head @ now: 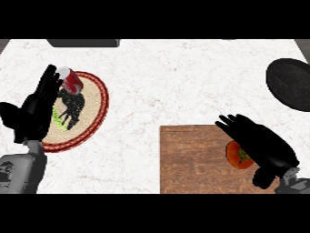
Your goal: Pick the tomato from the cutting board and place it in the pan
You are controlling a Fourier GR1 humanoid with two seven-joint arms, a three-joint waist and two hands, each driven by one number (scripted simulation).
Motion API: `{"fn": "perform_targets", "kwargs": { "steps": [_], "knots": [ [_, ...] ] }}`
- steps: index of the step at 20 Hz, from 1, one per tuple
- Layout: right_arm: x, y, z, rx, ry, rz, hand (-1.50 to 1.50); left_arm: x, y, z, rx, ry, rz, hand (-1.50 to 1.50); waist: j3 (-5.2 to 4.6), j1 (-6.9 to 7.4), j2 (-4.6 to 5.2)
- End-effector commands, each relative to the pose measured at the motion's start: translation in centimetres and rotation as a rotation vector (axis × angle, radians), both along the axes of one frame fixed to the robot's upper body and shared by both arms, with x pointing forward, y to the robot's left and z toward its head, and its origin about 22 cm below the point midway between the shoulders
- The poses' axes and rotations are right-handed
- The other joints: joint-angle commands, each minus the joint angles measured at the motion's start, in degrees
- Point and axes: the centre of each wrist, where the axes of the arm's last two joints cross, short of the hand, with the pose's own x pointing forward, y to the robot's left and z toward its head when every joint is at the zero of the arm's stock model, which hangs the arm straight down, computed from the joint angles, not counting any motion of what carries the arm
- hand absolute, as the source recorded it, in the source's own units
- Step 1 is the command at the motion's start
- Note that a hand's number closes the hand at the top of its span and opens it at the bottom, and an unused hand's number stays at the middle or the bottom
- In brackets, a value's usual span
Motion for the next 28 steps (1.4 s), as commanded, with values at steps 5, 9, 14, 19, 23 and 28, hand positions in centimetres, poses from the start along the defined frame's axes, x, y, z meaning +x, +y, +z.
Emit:
{"fn": "perform_targets", "kwargs": {
  "steps": [5,9,14,19,23,28],
  "knots": [
    [-0.5,2.5,-1.6,-0.005,0.072,0.12,1.5,0.7,1.2,1.0,-0.024,-0.011,0.006,0.0,-0.01,-0.01,-0.05],
    [0.7,-0.2,-2.5,-0.032,0.017,0.162,1.5,0.2,-0.1,0.6,0.0,-0.01,0.012,0.0,0.0,0.0,0.0],
    [0.6,-0.9,-2.9,-0.015,0.01,0.157,1.5,-0.8,1.7,0.4,0.008,0.008,-0.03,0.0,0.0,0.05,-0.03],
    [-3.9,0.4,-3.4,0.039,0.148,0.042,1.5,0.4,1.0,0.3,-0.004,0.001,0.021,0.0,-0.03,-0.74,-0.08],
    [-5.7,1.1,-1.9,0.097,0.15,-0.066,1.5,-1.4,1.5,-0.9,-0.002,-0.012,0.0,0.0,-0.05,-0.56,-0.17],
    [-5.6,-0.6,2.6,0.245,-0.234,-0.1,1.5,-0.3,1.0,0.1,-0.01,-0.003,0.019,0.0,0.01,-1.05,-0.32]
  ]
}}
